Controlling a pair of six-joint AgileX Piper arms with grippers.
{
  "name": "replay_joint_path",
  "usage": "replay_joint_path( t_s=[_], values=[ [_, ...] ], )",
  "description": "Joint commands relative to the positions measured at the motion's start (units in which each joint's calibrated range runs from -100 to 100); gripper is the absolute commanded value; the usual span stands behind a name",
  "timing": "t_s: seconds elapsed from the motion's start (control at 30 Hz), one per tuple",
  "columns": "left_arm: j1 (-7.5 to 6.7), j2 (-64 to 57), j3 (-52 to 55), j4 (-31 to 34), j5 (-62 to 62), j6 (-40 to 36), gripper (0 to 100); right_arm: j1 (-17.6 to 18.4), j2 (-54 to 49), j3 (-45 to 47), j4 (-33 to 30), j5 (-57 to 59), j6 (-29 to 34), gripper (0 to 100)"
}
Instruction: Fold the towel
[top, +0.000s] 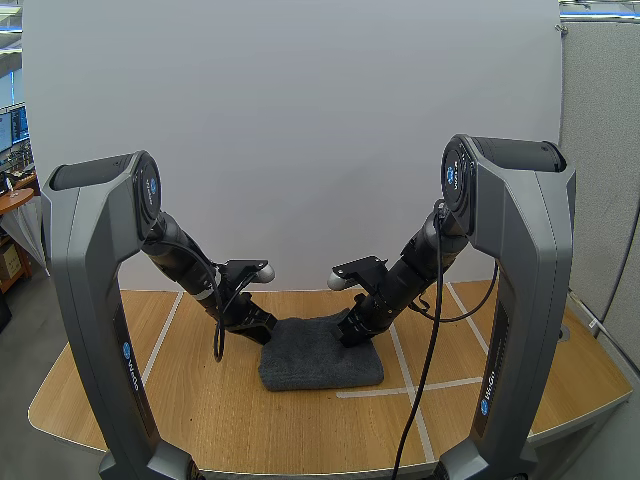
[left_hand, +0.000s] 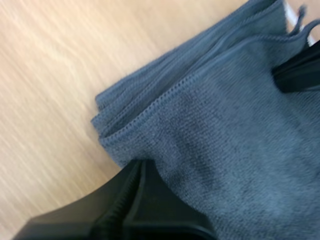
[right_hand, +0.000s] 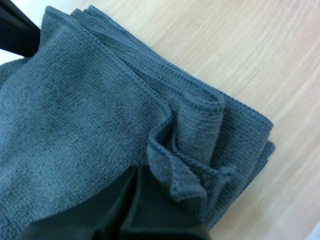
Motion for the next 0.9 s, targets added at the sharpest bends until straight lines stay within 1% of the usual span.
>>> replay_joint_path(
  t_s=[0.0,0.07,0.2,0.33,0.53,0.67,0.73,0.8,0.87],
  values=[
    [-0.53,-4.38,-2.29,-2.42,8.73,-0.31,0,-0.36,-6.41,-0.05,-0.61,5.49,-0.59,0],
    [-0.53,-7.48,-2.29,-2.30,12.14,-0.39,0,-0.75,-9.83,-0.05,-1.16,9.76,0.18,0],
    [-0.53,-15.03,-0.30,-1.78,20.45,-0.45,0,-2.01,-16.64,0.31,-4.59,20.53,2.63,0],
    [-0.53,-22.45,5.57,-0.51,24.38,0.60,0,-2.82,-21.39,4.37,-6.35,27.08,2.63,0],
    [-0.53,-29.11,16.48,0.11,26.72,3.57,0,-2.82,-24.53,11.36,-6.93,30.59,2.41,0],
    [-0.53,-29.51,21.54,-1.04,24.56,6.25,0,-2.82,-24.41,14.67,-4.60,30.62,0.85,0],
    [-0.97,-29.27,23.90,-2.26,18.58,7.73,0,-2.41,-24.25,15.29,-3.55,30.00,0.09,0],
    [-1.90,-28.65,24.88,-2.65,14.91,8.36,0,-1.72,-24.15,15.38,-3.14,27.98,0.00,0],
    [-3.11,-27.17,25.06,-2.81,13.03,8.36,0,-0.95,-24.15,15.38,-2.74,25.88,0.00,0]
  ],
)
